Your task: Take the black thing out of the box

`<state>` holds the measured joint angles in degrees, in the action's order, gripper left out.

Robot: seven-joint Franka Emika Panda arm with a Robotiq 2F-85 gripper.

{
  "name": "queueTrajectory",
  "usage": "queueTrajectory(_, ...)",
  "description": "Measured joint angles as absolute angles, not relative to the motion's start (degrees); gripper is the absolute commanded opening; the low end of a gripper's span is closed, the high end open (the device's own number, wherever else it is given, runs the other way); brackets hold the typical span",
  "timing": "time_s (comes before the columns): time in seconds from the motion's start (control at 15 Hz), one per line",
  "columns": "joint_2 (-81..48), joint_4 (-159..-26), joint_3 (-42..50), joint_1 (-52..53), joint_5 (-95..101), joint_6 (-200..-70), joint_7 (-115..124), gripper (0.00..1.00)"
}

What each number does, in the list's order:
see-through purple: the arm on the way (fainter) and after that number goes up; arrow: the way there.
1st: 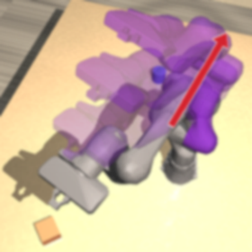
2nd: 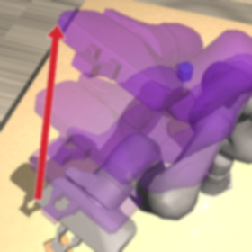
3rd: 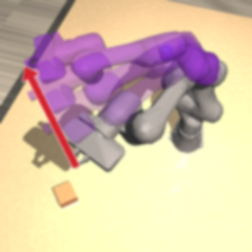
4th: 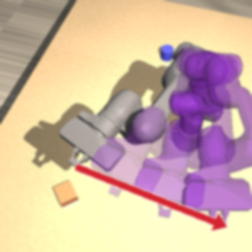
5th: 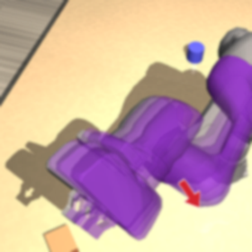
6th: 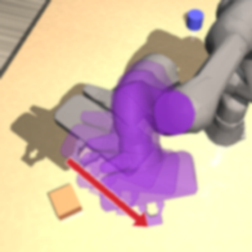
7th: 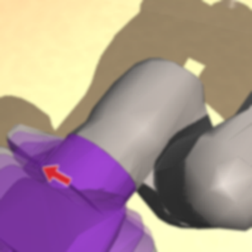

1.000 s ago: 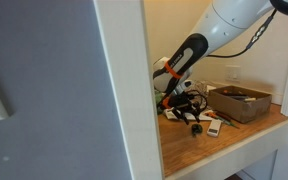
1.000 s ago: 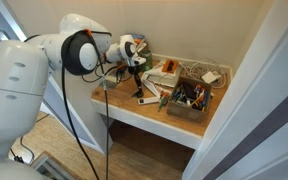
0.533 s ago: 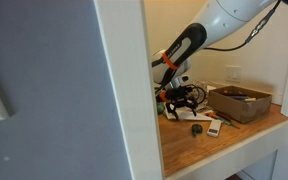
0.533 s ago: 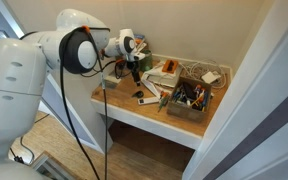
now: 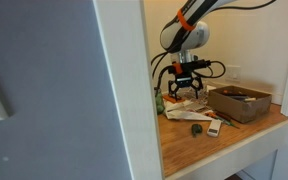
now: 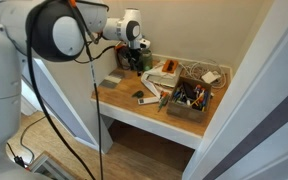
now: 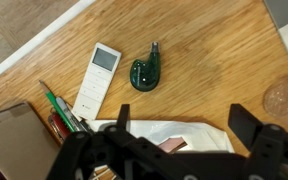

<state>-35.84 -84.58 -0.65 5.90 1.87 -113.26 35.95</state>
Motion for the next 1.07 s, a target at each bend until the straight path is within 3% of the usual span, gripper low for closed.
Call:
queueTrajectory(0.47,-20.2,-101.0,-1.8,4.1,-1.8,-113.2,14.9,1.00)
queueTrajectory(1.07,-4.0,-113.6,-1.9,5.4,5.5,-117.4,11.8,1.00)
